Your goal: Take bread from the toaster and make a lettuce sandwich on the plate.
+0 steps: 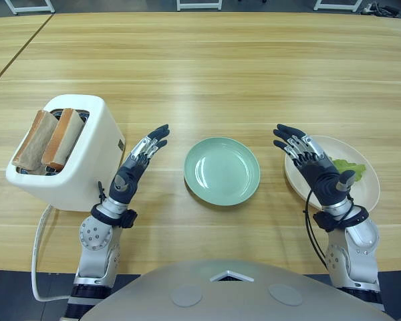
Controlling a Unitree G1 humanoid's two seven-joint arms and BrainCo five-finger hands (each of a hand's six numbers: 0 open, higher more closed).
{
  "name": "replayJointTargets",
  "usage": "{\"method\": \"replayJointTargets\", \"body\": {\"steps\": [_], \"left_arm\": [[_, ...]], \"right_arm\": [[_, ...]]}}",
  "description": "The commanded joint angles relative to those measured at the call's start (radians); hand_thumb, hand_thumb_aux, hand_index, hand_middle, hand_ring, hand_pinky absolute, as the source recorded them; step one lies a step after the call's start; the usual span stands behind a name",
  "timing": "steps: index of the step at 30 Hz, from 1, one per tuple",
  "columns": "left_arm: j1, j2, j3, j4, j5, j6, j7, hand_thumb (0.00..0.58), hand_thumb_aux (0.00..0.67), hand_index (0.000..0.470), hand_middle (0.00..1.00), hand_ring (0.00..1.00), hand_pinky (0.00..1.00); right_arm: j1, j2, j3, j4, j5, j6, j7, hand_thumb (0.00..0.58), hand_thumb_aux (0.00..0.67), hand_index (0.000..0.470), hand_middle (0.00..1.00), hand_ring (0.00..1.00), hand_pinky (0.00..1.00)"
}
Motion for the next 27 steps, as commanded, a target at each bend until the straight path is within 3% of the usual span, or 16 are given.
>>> {"method": "replayJointTargets", "body": {"steps": [1, 9, 13, 15, 18, 23, 25, 27], "left_arm": [[0.002, 0.004, 0.004, 0.000, 0.022, -0.004, 0.004, 0.000, 0.000, 0.000, 0.00, 0.00, 0.00], [0.009, 0.002, -0.004, -0.013, 0.005, 0.001, 0.003, 0.000, 0.000, 0.000, 0.00, 0.00, 0.00], [0.087, 0.015, -0.054, -0.265, -0.122, 0.146, 0.035, 0.000, 0.000, 0.000, 0.00, 0.00, 0.00], [0.103, 0.056, -0.011, -0.441, -0.109, 0.261, 0.094, 0.000, 0.000, 0.000, 0.00, 0.00, 0.00], [0.082, 0.142, 0.223, -0.626, 0.006, 0.401, 0.177, 0.000, 0.000, 0.000, 0.00, 0.00, 0.00], [0.098, 0.309, 0.606, -0.600, 0.472, 0.389, 0.175, 0.000, 0.000, 0.000, 0.00, 0.00, 0.00], [0.114, 0.347, 0.711, -0.513, 0.538, 0.398, 0.175, 0.104, 0.063, 0.044, 0.00, 0.00, 0.00], [0.130, 0.368, 0.800, -0.431, 0.577, 0.401, 0.180, 0.124, 0.076, 0.053, 0.00, 0.00, 0.00]], "right_arm": [[-0.005, -0.005, 0.004, -0.004, -0.005, 0.010, -0.003, 0.000, 0.000, 0.000, 0.00, 0.00, 0.00], [-0.005, -0.005, 0.003, -0.003, -0.007, 0.009, -0.004, 0.000, 0.000, 0.000, 0.00, 0.00, 0.00], [-0.015, -0.004, 0.010, 0.000, -0.013, 0.012, -0.005, 0.000, 0.000, 0.000, 0.00, 0.00, 0.00], [-0.017, -0.003, 0.013, 0.000, -0.017, 0.012, -0.007, 0.000, 0.000, 0.000, 0.00, 0.00, 0.00], [-0.020, 0.000, 0.018, -0.002, -0.022, 0.013, -0.012, 0.000, 0.000, 0.000, 0.00, 0.00, 0.00], [-0.014, 0.005, 0.024, -0.009, -0.032, 0.010, -0.026, 0.000, 0.000, 0.000, 0.00, 0.00, 0.00], [-0.010, 0.006, 0.026, -0.014, -0.035, 0.008, -0.033, 0.000, 0.000, 0.000, 0.00, 0.00, 0.00], [-0.010, 0.004, 0.029, -0.015, -0.036, 0.008, -0.036, 0.000, 0.000, 0.000, 0.00, 0.00, 0.00]]}}
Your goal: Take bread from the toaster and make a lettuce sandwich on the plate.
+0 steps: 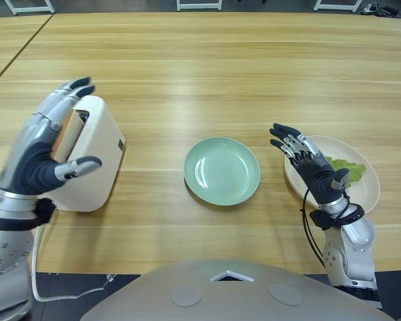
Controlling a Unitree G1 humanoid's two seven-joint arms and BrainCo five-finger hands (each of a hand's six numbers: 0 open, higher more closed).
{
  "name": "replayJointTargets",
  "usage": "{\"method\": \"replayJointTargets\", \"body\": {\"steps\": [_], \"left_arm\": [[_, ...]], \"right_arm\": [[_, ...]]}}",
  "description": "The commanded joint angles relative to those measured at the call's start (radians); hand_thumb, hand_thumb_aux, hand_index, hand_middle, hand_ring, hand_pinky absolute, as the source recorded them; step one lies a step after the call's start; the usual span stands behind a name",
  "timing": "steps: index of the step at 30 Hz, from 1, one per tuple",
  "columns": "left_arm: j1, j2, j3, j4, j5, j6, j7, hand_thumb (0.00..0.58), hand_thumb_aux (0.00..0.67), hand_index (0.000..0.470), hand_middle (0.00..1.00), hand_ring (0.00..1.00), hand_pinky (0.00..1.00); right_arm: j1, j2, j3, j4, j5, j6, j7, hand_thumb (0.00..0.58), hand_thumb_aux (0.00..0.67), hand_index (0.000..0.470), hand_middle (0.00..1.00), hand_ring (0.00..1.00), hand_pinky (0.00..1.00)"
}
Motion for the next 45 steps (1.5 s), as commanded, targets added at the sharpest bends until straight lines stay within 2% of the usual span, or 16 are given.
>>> {"method": "replayJointTargets", "body": {"steps": [1, 2, 5, 8, 12, 14, 18, 20, 22, 25, 37, 39, 41, 42, 45], "left_arm": [[0.032, 0.042, 0.143, 0.142, 0.069, 0.011, -0.002, 0.132, 0.081, 0.057, 0.00, 0.00, 0.00], [0.034, 0.048, 0.167, 0.179, 0.070, 0.006, 0.001, 0.164, 0.102, 0.072, 0.00, 0.00, 0.00], [0.025, 0.065, 0.192, 0.274, 0.077, -0.013, 0.012, 0.160, 0.100, 0.070, 0.00, 0.00, 0.00], [0.018, 0.076, 0.182, 0.337, 0.088, -0.024, 0.019, 0.187, 0.118, 0.083, 0.00, 0.00, 0.00], [0.025, 0.082, 0.171, 0.380, 0.092, -0.035, 0.016, 0.307, 0.210, 0.147, 0.00, 0.00, 0.00], [0.029, 0.080, 0.157, 0.389, 0.092, -0.038, 0.011, 0.334, 0.234, 0.164, 0.00, 0.00, 0.00], [0.038, 0.078, 0.128, 0.401, 0.092, -0.044, 0.002, 0.346, 0.244, 0.171, 0.00, 0.00, 0.00], [0.039, 0.080, 0.119, 0.414, 0.094, -0.045, 0.004, 0.379, 0.276, 0.194, 0.00, 0.00, 0.00], [0.039, 0.084, 0.114, 0.429, 0.098, -0.046, 0.006, 0.438, 0.339, 0.238, 0.00, 0.00, 0.00], [0.035, 0.089, 0.103, 0.442, 0.098, -0.048, 0.006, 0.468, 0.376, 0.264, 0.00, 0.00, 0.00], [0.023, 0.092, 0.057, 0.441, 0.083, -0.061, 0.004, 0.472, 0.381, 0.267, 0.00, 0.00, 0.00], [0.022, 0.091, 0.059, 0.439, 0.079, -0.066, 0.008, 0.523, 0.460, 0.323, 0.00, 0.00, 0.00], [0.021, 0.090, 0.060, 0.439, 0.076, -0.069, 0.009, 0.580, 0.652, 0.457, 0.00, 0.00, 0.00], [0.020, 0.089, 0.060, 0.439, 0.073, -0.072, 0.010, 0.580, 0.670, 0.470, 0.00, 0.00, 0.00], [0.015, 0.086, 0.064, 0.436, 0.066, -0.080, 0.016, 0.580, 0.670, 0.470, 0.00, 0.00, 0.00]], "right_arm": [[0.000, 0.000, 0.005, -0.012, -0.013, 0.007, -0.008, 0.000, 0.000, 0.000, 0.00, 0.00, 0.00], [0.000, -0.001, 0.005, -0.013, -0.012, 0.007, -0.009, 0.000, 0.000, 0.000, 0.00, 0.00, 0.00], [-0.001, -0.003, 0.003, -0.014, -0.012, 0.008, -0.012, 0.000, 0.000, 0.000, 0.00, 0.00, 0.00], [-0.003, -0.004, 0.002, -0.011, -0.012, 0.007, -0.013, 0.000, 0.000, 0.000, 0.00, 0.00, 0.00], [-0.005, -0.005, 0.003, -0.006, -0.015, 0.003, -0.014, 0.000, 0.000, 0.000, 0.00, 0.00, 0.00], [-0.004, -0.005, 0.002, -0.007, -0.016, 0.003, -0.015, 0.000, 0.000, 0.000, 0.00, 0.00, 0.00], [-0.003, -0.005, 0.001, -0.008, -0.018, 0.002, -0.015, 0.000, 0.000, 0.000, 0.00, 0.00, 0.00], [-0.003, -0.005, 0.001, -0.008, -0.019, 0.001, -0.015, 0.000, 0.000, 0.000, 0.00, 0.00, 0.00], [-0.002, -0.005, 0.001, -0.008, -0.019, 0.000, -0.015, 0.000, 0.000, 0.000, 0.00, 0.00, 0.00], [0.002, -0.004, 0.001, -0.011, -0.021, -0.003, -0.016, 0.000, 0.000, 0.000, 0.00, 0.00, 0.00], [0.014, -0.004, 0.000, -0.018, -0.026, -0.011, -0.024, 0.000, 0.000, 0.000, 0.00, 0.00, 0.00], [0.013, -0.004, 0.001, -0.018, -0.027, -0.011, -0.024, 0.000, 0.000, 0.000, 0.00, 0.00, 0.00], [0.012, -0.004, 0.002, -0.017, -0.028, -0.012, -0.024, 0.000, 0.000, 0.000, 0.00, 0.00, 0.00], [0.012, -0.004, 0.002, -0.017, -0.029, -0.012, -0.024, 0.000, 0.000, 0.000, 0.00, 0.00, 0.00], [0.012, -0.004, 0.003, -0.018, -0.030, -0.013, -0.025, 0.000, 0.000, 0.000, 0.00, 0.00, 0.00]]}}
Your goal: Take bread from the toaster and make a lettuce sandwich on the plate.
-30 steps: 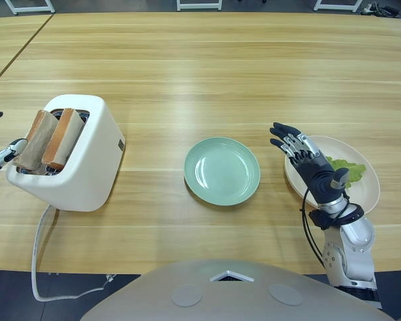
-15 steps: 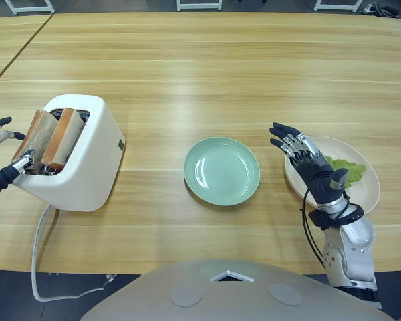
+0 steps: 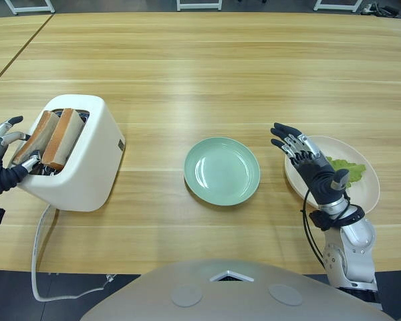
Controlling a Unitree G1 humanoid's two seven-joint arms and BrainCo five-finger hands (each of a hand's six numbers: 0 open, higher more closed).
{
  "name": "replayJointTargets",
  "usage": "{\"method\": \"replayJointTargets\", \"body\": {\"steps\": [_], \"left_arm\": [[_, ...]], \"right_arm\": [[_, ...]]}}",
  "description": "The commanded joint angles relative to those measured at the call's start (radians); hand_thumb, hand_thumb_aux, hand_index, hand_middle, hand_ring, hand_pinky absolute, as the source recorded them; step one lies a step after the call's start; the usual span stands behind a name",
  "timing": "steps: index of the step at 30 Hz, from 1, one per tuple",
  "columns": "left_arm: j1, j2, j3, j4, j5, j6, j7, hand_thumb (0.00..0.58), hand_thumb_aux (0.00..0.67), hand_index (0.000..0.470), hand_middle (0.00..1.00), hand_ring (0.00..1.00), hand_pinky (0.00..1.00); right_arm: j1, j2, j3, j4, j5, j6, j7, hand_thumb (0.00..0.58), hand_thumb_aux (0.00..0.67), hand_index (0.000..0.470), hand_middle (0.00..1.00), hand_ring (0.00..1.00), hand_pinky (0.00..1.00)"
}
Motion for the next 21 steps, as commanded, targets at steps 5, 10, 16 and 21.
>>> {"method": "replayJointTargets", "body": {"steps": [5, 10, 16, 21], "left_arm": [[-0.026, -0.004, 0.007, -0.018, -0.041, -0.044, 0.018, 0.580, 0.670, 0.470, 0.00, 0.00, 0.00], [-0.076, -0.021, 0.040, -0.031, -0.166, -0.081, 0.037, 0.580, 0.670, 0.470, 0.00, 0.00, 0.00], [-0.191, 0.003, 0.155, -0.091, -0.362, -0.066, 0.058, 0.580, 0.670, 0.470, 0.00, 0.00, 0.00], [-0.300, 0.009, 0.080, -0.193, -0.429, -0.006, 0.053, 0.580, 0.670, 0.470, 0.00, 0.00, 0.00]], "right_arm": [[-0.001, -0.005, -0.001, -0.006, -0.014, -0.003, -0.004, 0.000, 0.000, 0.000, 0.00, 0.00, 0.00], [-0.002, -0.005, 0.001, -0.006, -0.016, -0.004, -0.006, 0.000, 0.000, 0.000, 0.00, 0.00, 0.00], [0.001, -0.002, -0.001, -0.005, -0.018, -0.007, -0.010, 0.000, 0.000, 0.000, 0.00, 0.00, 0.00], [-0.019, 0.001, 0.002, 0.016, -0.024, -0.010, -0.016, 0.000, 0.000, 0.000, 0.00, 0.00, 0.00]]}}
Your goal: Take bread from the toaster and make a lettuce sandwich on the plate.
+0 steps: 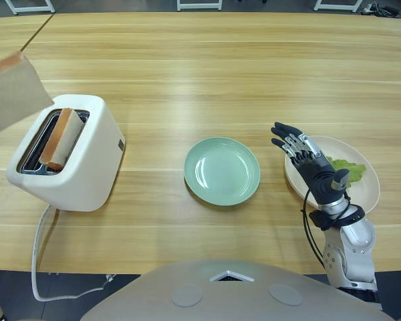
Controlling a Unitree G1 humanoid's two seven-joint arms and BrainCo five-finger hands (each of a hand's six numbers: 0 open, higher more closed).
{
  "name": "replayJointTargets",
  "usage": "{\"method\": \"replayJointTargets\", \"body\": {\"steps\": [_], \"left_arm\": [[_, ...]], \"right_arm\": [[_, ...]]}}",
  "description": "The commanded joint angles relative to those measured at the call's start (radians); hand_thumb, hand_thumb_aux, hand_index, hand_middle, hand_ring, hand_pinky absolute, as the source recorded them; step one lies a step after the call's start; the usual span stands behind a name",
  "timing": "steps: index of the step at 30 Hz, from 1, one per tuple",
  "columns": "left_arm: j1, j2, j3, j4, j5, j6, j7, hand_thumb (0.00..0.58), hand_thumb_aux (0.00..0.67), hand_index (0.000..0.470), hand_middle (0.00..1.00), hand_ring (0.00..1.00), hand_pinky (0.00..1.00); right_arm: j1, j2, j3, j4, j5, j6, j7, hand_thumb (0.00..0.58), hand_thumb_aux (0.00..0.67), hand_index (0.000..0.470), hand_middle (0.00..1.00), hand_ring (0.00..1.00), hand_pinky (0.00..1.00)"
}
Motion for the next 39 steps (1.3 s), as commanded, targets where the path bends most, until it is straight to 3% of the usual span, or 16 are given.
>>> {"method": "replayJointTargets", "body": {"steps": [1, 3, 9, 13, 19, 25, 36, 37, 38, 39], "left_arm": [[-0.088, 0.008, -0.104, -0.096, -0.021, 0.064, -0.002, 0.580, 0.670, 0.470, 0.00, 0.00, 0.00], [-0.126, -0.007, -0.186, -0.134, 0.008, 0.094, 0.003, 0.580, 0.670, 0.470, 0.00, 0.00, 0.00], [-0.229, -0.096, -0.599, -0.172, 0.308, 0.104, 0.019, 0.580, 0.670, 0.470, 0.00, 0.00, 0.00], [-0.287, -0.156, -0.848, -0.103, 0.581, 0.067, 0.038, 0.580, 0.670, 0.470, 0.00, 0.00, 0.00], [-0.345, -0.197, -1.113, 0.117, 0.986, -0.018, 0.154, 0.580, 0.670, 0.470, 0.00, 0.00, 0.00], [-0.433, -0.245, -1.307, 0.339, 1.220, -0.089, 0.362, 0.580, 0.670, 0.470, 0.00, 0.00, 0.00], [-0.403, -0.245, -1.397, 0.414, 1.284, -0.070, 0.463, 0.580, 0.670, 0.470, 0.00, 0.00, 0.00], [-0.392, -0.239, -1.402, 0.418, 1.291, -0.063, 0.463, 0.489, 0.405, 0.284, 0.00, 0.00, 0.00], [-0.377, -0.231, -1.404, 0.427, 1.293, -0.052, 0.464, 0.156, 0.097, 0.068, 0.00, 0.00, 0.00], [-0.363, -0.224, -1.404, 0.432, 1.292, -0.043, 0.465, 0.000, 0.000, 0.000, 0.00, 0.00, 0.00]], "right_arm": [[-0.027, 0.000, 0.005, 0.024, -0.022, 0.000, -0.005, 0.000, 0.000, 0.000, 0.00, 0.00, 0.00], [-0.050, 0.000, 0.013, 0.042, -0.026, -0.001, -0.002, 0.000, 0.000, 0.000, 0.00, 0.00, 0.00], [-0.118, 0.006, 0.035, 0.102, -0.037, -0.007, 0.006, 0.000, 0.000, 0.000, 0.00, 0.00, 0.00], [-0.152, 0.009, 0.048, 0.129, -0.039, -0.012, 0.008, 0.000, 0.000, 0.000, 0.00, 0.00, 0.00], [-0.188, 0.015, 0.041, 0.141, -0.002, 0.007, 0.006, 0.000, 0.000, 0.000, 0.00, 0.00, 0.00], [-0.206, 0.018, 0.028, 0.147, 0.021, 0.023, 0.001, 0.000, 0.000, 0.000, 0.00, 0.00, 0.00], [-0.223, 0.017, 0.038, 0.155, 0.017, 0.029, 0.012, 0.000, 0.000, 0.000, 0.00, 0.00, 0.00], [-0.224, 0.018, 0.040, 0.154, 0.016, 0.029, 0.012, 0.000, 0.000, 0.000, 0.00, 0.00, 0.00], [-0.223, 0.017, 0.041, 0.152, 0.015, 0.030, 0.013, 0.000, 0.000, 0.000, 0.00, 0.00, 0.00], [-0.223, 0.014, 0.042, 0.149, 0.012, 0.029, 0.015, 0.000, 0.000, 0.000, 0.00, 0.00, 0.00]]}}
